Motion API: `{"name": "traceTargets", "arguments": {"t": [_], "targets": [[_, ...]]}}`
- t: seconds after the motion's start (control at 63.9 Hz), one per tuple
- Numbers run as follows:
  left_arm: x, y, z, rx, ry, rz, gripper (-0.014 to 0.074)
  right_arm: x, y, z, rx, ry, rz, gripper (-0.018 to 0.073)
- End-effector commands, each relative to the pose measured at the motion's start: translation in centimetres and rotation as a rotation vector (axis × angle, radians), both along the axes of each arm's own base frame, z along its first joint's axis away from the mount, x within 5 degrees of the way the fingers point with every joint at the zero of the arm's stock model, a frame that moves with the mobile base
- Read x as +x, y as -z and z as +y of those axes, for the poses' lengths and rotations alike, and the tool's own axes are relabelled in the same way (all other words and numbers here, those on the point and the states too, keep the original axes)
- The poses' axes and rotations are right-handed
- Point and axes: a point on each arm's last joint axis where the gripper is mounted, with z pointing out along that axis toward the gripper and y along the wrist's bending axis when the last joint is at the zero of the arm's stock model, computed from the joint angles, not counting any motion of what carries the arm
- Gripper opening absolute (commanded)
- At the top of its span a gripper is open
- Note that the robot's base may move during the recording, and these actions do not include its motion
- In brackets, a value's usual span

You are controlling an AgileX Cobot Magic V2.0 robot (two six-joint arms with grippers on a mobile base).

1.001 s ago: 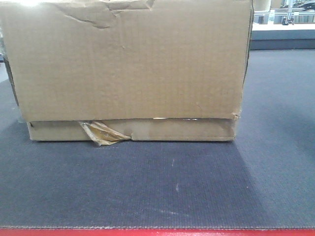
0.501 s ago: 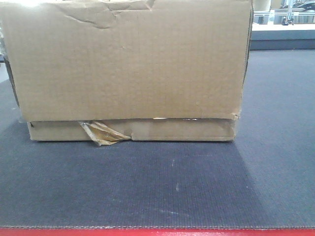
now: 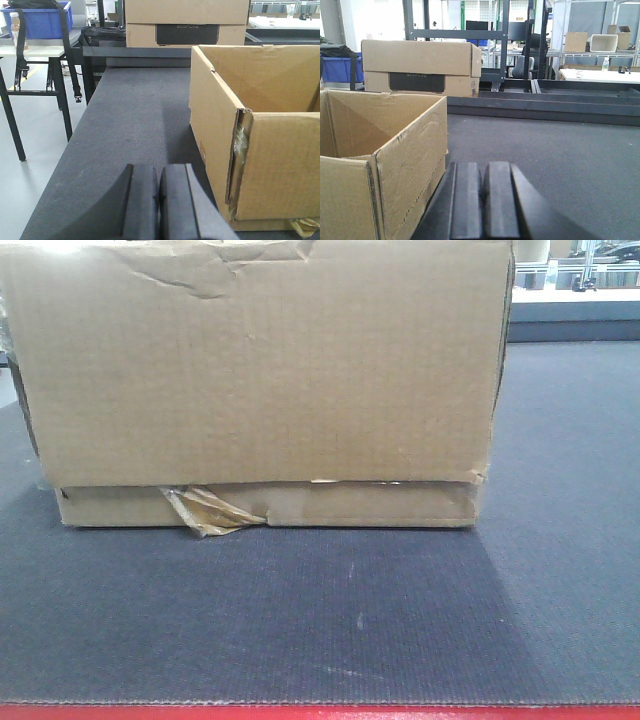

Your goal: Grab carton from right shelf to conveyor

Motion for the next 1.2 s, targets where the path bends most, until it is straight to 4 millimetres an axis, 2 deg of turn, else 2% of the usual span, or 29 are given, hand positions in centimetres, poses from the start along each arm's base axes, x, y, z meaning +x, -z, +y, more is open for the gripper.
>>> {"name": "traceTargets", "arguments": {"t": [0.0,0.688,0.845,1.095,1.158,1.189], "targets": [[-0.1,-0.2,0.0,0.001,0.002,-0.03,0.0002,-0.1,-0.1,0.0,-0.013,0.005,-0.028,-0.0075],[-0.3,0.2,0.0,-0.035,-0.012,-0.052,0.0002,-0.1,-0.1,0.0,-0.013,0.005,-0.028,-0.0075],[-0.4,3.2,-0.2,-0.002,-0.016,-0.102,0.0002,-0.1,-0.1,0.0,-0.013,0.005,-0.028,-0.0075],[0.4,9.9,-0.2,0.004,-0.011,-0.113,0.0002,-0.1,-0.1,0.0,-0.013,0.005,-0.028,-0.0075],[0.4,9.6,-0.2,0.006,-0.009,-0.16,0.0002,-0.1,-0.1,0.0,-0.013,0.005,-0.028,-0.0075],[0.5,10.0,-0.2,0.004,-0.011,-0.112,0.0002,-0.1,-0.1,0.0,-0.013,0.005,-0.028,-0.0075]]}}
